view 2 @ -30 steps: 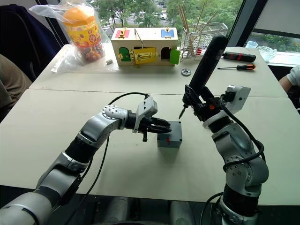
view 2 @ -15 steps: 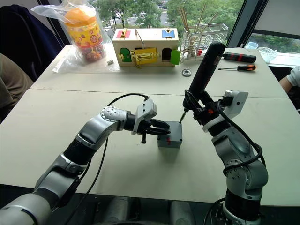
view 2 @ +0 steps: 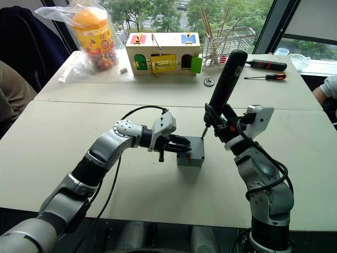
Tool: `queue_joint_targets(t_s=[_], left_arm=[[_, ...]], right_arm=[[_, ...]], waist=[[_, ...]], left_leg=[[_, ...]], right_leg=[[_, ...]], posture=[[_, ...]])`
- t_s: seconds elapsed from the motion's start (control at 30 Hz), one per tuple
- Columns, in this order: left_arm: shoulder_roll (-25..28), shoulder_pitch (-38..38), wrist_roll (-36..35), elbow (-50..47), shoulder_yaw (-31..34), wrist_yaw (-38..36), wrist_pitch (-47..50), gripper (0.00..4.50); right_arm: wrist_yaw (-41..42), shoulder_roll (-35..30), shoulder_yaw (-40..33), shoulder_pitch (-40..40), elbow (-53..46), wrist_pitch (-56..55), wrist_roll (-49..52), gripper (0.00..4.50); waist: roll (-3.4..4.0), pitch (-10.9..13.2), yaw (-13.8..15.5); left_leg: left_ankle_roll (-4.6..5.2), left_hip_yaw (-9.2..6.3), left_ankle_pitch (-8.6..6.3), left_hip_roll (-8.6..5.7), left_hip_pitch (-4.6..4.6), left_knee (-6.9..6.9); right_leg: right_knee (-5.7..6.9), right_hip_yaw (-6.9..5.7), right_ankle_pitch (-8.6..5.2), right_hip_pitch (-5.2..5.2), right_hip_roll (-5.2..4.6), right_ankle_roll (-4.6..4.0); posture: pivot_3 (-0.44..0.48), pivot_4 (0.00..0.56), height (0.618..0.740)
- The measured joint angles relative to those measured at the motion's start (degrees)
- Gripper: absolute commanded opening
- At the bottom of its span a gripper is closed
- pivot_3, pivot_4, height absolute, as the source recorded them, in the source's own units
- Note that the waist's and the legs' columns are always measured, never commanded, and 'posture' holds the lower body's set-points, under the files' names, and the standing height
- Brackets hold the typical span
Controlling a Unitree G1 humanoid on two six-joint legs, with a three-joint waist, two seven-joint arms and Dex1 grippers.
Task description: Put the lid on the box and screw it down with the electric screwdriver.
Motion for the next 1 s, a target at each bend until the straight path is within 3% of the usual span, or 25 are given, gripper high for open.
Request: queue_joint_targets(t_s=[0.33,0.53,1.0], left_arm=[[0.01,0.67,0.85,0.22,-0.3,0.0,-0.32,1.12],[0.21,1.72,1.21,0.45,-0.48,-0.02,-0.3,1.12],[0.08,2.13,2.11,0.63,-0.49,-0.55,-0.23,1.12]], right_arm=[[2.05,-0.39,4.49,3.36,1.22,-7.54,-5.52,1.79],[2.23,0.68,5.83,5.89,1.82,-10.45,-7.31,1.79],[1.92,2.39,7.17,4.64,5.09,-13.78,-9.54,1.79]], waist=[[-0.7,-0.64,-0.07],[-1.27,-1.11,-0.34],[-1.45,-1.78,-0.81]], left_leg=[[0.04,-0.02,-0.02,0.05,0.22,-0.1],[0.25,-0.02,-0.17,0.15,1.02,-0.28],[0.27,-0.04,-0.19,0.27,1.05,-0.33]], right_leg=[[-0.05,-0.01,-0.02,0.22,0.04,-0.03],[-0.19,-0.04,-0.16,0.98,0.08,-0.24],[-0.19,-0.03,-0.21,0.98,0.06,-0.34]], posture=[[0.0,0.15,0.708],[0.0,0.15,0.708],[0.0,0.15,0.708]])
